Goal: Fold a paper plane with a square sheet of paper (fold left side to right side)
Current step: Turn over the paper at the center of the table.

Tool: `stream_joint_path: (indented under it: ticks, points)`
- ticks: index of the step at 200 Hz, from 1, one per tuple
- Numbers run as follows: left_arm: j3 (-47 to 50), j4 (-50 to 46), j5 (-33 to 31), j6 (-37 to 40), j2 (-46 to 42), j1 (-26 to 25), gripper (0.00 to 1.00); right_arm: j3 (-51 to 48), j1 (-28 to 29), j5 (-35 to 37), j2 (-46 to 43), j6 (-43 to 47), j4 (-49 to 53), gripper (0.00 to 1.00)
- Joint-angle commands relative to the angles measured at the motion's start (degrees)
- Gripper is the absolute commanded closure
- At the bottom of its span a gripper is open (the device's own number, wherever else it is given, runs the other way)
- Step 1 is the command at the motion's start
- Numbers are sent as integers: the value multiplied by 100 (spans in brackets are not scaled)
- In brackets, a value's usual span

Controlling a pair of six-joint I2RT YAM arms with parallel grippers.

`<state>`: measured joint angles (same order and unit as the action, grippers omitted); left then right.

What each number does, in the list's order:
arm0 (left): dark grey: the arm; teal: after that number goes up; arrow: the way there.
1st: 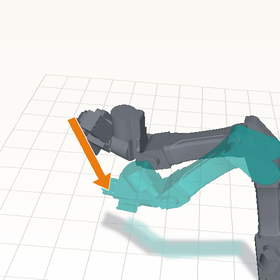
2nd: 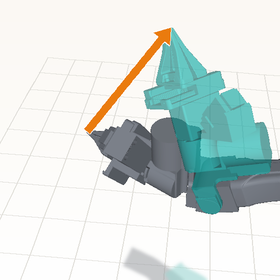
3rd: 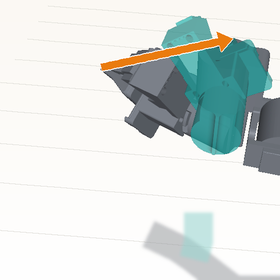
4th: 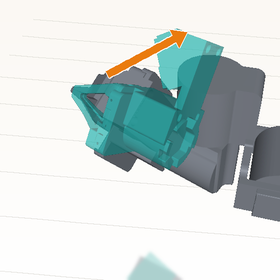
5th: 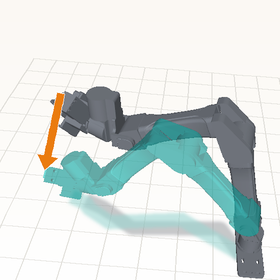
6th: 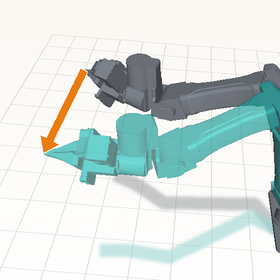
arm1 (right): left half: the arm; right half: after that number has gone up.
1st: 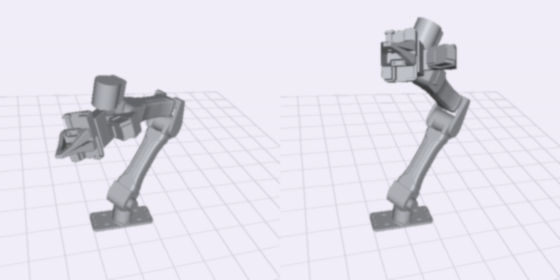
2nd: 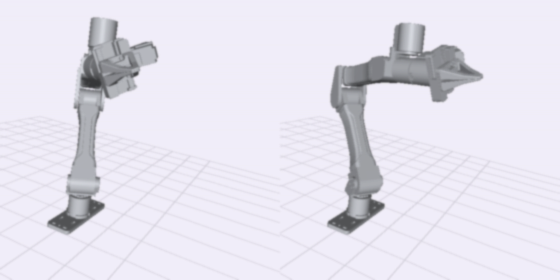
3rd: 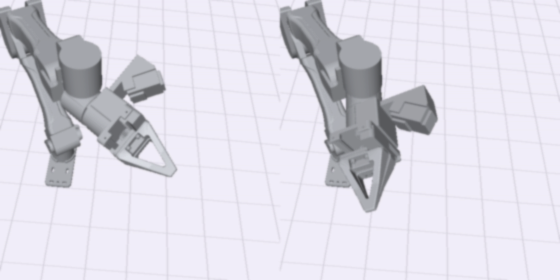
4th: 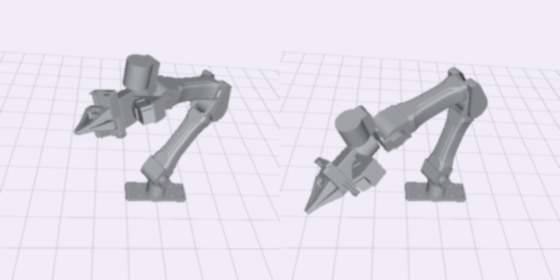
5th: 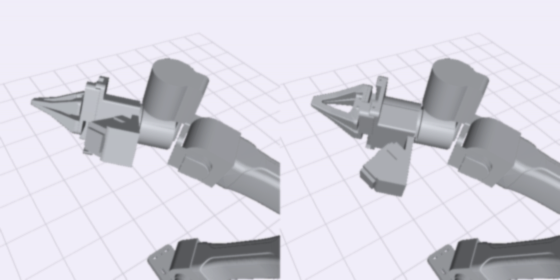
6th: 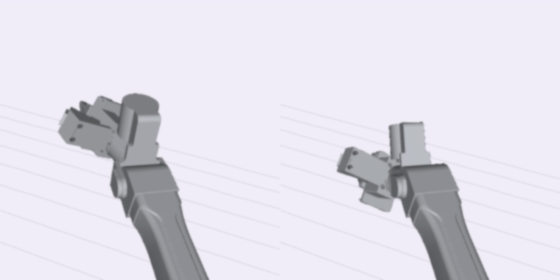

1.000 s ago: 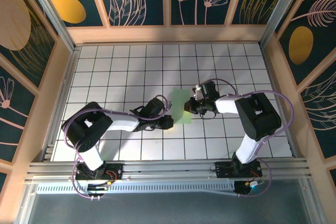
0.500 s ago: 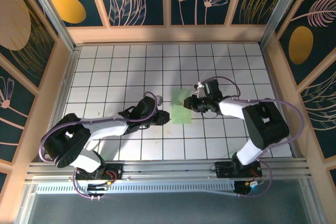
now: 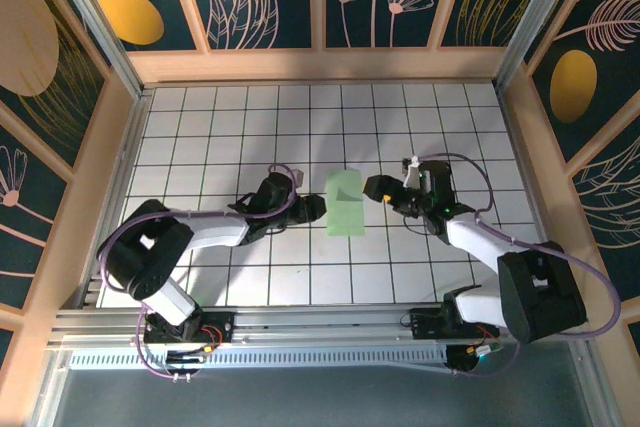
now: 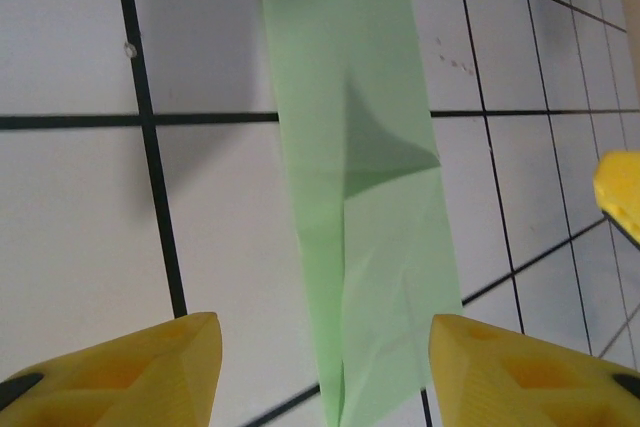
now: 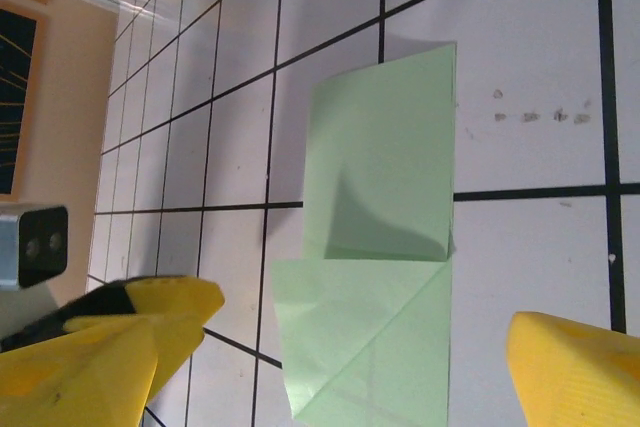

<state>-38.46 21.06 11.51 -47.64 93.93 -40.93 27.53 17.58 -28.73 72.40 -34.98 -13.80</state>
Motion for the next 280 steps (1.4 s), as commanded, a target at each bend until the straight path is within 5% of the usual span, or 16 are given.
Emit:
stream_joint_path:
  ticks: [1, 52, 178, 280]
  points:
    - [-379, 172, 16, 166, 285, 53, 43, -161, -33, -241, -129, -103, -272, 8]
    - [-957, 127, 204, 289, 1109, 52, 47, -267, -26, -326, -71, -136, -404, 7]
    - [-997, 627, 653, 305, 1271, 51, 97, -248, 15, -856, 495, -50, -770, 15]
    - [-118, 1245, 335, -56, 464, 50, 100, 69, 597, -672, 1588, -599, -1883, 20]
